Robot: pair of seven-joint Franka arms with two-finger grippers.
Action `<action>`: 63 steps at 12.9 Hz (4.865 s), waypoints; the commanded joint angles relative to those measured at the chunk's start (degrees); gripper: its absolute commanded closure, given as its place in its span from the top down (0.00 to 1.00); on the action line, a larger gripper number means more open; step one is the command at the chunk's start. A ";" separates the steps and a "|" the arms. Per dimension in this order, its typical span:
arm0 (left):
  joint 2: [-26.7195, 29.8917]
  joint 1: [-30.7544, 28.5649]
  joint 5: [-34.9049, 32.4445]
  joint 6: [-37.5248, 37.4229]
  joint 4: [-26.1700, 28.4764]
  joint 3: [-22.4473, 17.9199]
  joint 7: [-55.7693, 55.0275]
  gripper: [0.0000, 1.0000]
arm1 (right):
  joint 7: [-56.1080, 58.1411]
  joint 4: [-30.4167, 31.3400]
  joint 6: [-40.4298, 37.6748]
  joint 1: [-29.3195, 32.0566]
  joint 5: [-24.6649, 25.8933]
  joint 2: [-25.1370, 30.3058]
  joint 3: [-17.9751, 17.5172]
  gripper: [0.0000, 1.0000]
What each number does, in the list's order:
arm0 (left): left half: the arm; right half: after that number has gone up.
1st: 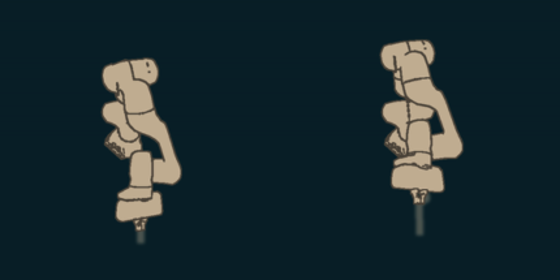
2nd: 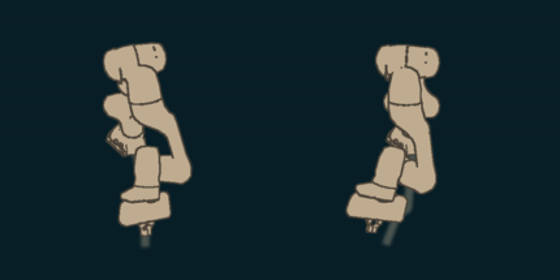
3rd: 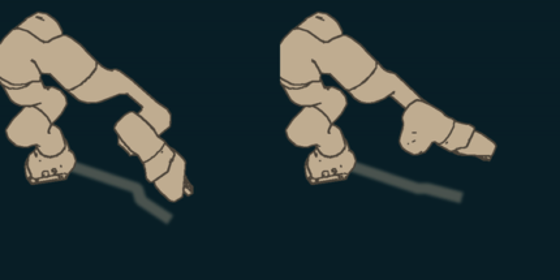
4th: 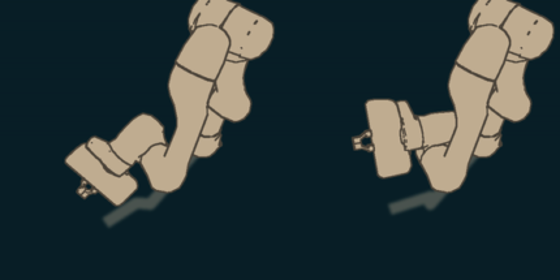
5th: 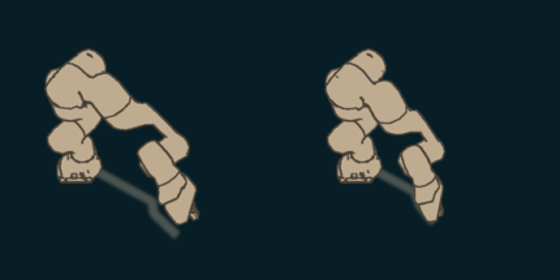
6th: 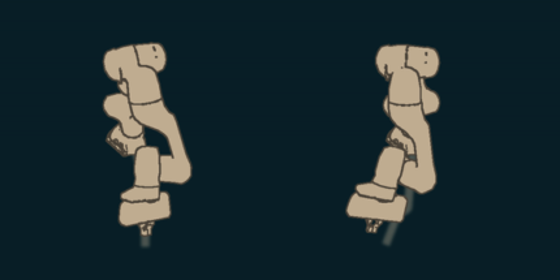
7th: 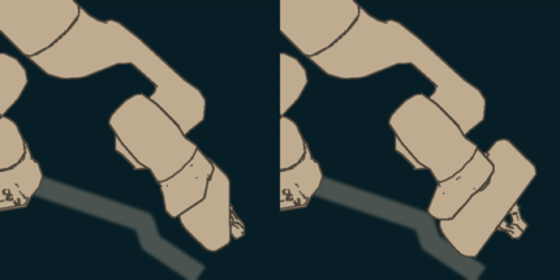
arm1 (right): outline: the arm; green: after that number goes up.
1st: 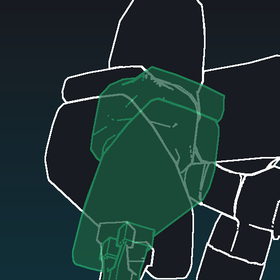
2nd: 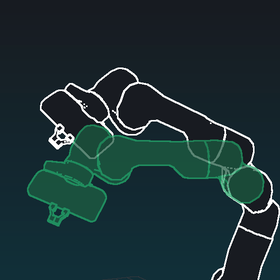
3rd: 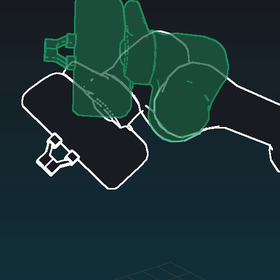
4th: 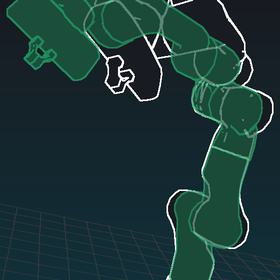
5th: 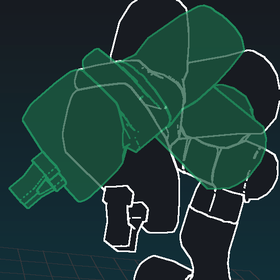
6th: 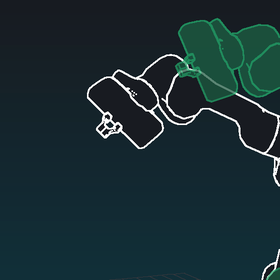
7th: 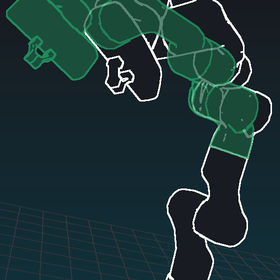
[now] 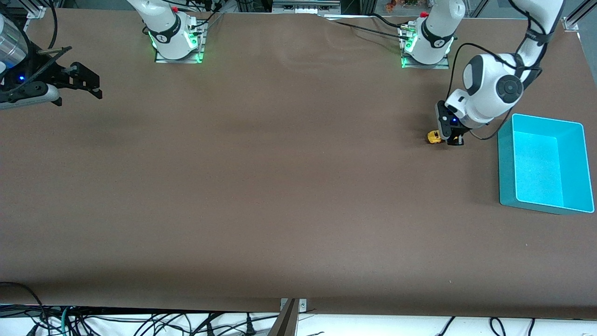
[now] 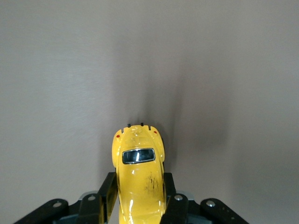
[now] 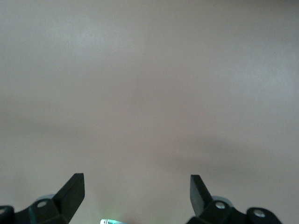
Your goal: Wind and store yellow beetle car
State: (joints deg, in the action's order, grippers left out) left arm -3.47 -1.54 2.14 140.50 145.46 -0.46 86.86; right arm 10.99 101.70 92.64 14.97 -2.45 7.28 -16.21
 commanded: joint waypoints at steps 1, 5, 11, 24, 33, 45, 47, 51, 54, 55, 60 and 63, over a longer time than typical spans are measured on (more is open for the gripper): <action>1.54 -0.30 -0.56 -15.99 -11.38 -2.43 1.74 0.00 | -1.06 -1.33 -1.50 -0.30 -0.62 -0.16 0.21 1.00; -3.72 -1.09 -0.56 -23.15 -23.17 -10.93 11.99 0.00 | -1.06 -1.15 -1.50 -0.38 -0.62 -0.25 -0.58 1.00; -13.31 -11.97 -0.74 -22.55 -32.33 -13.60 30.89 0.00 | -1.06 -1.15 -1.50 -0.38 -0.62 -0.16 -0.58 1.00; -29.23 -16.91 3.30 -5.50 -33.57 -13.16 41.03 0.10 | -1.06 -1.15 -1.50 -0.38 -0.62 -0.16 -0.58 1.00; -19.22 -15.78 3.04 -17.18 -37.09 -11.93 34.10 1.00 | -1.06 -1.06 -1.59 -0.38 -0.62 -0.16 -0.67 1.00; -8.50 -1.63 3.39 -40.73 -49.38 -1.76 -25.78 1.00 | -1.06 -1.41 -1.59 -0.38 -0.62 0.10 -0.58 1.00; -5.78 -1.45 2.87 -40.65 -49.66 2.03 -40.90 1.00 | -1.06 -1.41 -1.59 -0.38 -0.62 0.10 -0.67 1.00; -2.60 -1.36 -3.88 -40.83 -53.51 7.57 -58.35 1.00 | -0.36 -1.85 -1.50 -0.30 -0.54 -0.07 -0.58 1.00; -3.03 1.35 -15.29 -40.39 -58.78 9.25 -59.52 1.00 | 0.08 -2.47 -1.59 -0.30 -0.62 -0.25 -0.58 1.00; -2.78 2.67 -16.63 -40.65 -59.14 9.25 -60.39 1.00 | 0.08 -2.47 -1.59 -0.30 -0.62 -0.25 -0.58 1.00; -1.37 2.34 -9.54 -47.85 -59.32 8.03 -81.46 1.00 | 0.34 -2.91 -1.59 -0.38 -0.45 -0.34 -0.67 1.00; -0.93 1.89 -2.96 -50.75 -59.06 4.09 -84.75 1.00 | 0.35 -2.91 -1.59 -0.38 -0.45 -0.25 -0.67 1.00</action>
State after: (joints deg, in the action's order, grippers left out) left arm -5.20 0.74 -4.99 91.86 86.77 6.47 3.86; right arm 11.06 100.30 92.36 14.71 -2.46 7.27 -16.91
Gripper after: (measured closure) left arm 0.000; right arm 0.000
